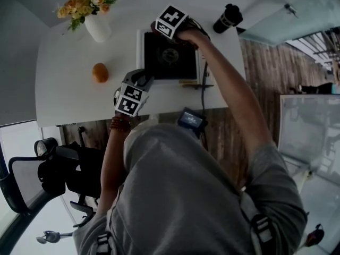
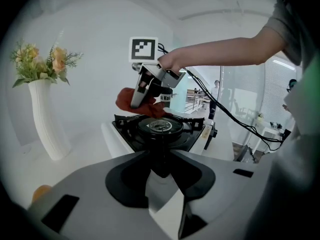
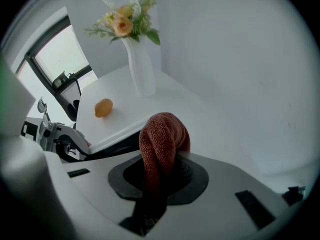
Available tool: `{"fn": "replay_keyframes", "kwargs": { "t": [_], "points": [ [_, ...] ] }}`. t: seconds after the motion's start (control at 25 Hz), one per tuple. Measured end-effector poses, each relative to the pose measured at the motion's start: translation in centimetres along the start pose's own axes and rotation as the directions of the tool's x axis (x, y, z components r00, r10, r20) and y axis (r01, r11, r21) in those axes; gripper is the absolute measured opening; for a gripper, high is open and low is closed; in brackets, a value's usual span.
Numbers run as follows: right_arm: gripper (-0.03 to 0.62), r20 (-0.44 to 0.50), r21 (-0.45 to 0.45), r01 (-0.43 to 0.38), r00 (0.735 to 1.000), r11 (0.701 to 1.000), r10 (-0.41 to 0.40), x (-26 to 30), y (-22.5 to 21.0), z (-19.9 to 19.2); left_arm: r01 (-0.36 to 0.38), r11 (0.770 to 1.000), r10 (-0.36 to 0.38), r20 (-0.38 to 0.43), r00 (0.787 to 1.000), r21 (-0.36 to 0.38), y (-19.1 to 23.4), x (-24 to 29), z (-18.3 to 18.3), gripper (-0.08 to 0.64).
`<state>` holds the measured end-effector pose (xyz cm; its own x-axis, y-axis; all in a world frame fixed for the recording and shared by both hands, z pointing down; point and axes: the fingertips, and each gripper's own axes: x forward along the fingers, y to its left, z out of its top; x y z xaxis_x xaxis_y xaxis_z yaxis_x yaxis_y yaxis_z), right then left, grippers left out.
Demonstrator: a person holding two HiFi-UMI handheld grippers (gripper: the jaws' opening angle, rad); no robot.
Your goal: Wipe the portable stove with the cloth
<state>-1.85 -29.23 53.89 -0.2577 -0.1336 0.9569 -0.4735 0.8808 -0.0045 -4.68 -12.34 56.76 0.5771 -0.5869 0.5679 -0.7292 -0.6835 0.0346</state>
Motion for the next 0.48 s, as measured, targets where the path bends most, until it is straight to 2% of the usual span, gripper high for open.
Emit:
{"fn": "replay_keyframes", "kwargs": {
  "t": [0.08,0.16,0.2,0.32,0.48],
  "points": [
    [0.071,0.089,-0.039,0.016,0.996,0.999,-0.013,-2.2,0.7,1.9,-0.011,1.000,0.011,0.015,1.000,-0.005,0.1,-0.1,0.0,0.140],
    [0.071,0.147,-0.109,-0.014,0.989,0.994,0.030,-3.8,3.0,3.6,-0.016,1.000,0.016,0.024,1.000,-0.008,-0.1,-0.1,0.0,0.140],
    [0.071,0.146,-0.155,-0.034,0.988,0.987,0.057,-4.0,4.5,4.1,-0.016,1.000,0.016,0.029,0.999,-0.007,-0.1,0.0,0.1,0.140],
    [0.071,0.062,-0.275,-0.050,0.996,0.960,0.070,-2.2,8.2,4.3,-0.022,1.000,0.022,0.043,0.999,0.006,-0.2,-0.2,0.1,0.138],
    [0.071,-0.061,-0.312,0.037,0.996,0.949,-0.058,1.8,7.2,3.3,-0.062,0.995,0.062,0.008,0.998,0.074,-0.4,-0.8,-0.3,0.141]
  ]
}}
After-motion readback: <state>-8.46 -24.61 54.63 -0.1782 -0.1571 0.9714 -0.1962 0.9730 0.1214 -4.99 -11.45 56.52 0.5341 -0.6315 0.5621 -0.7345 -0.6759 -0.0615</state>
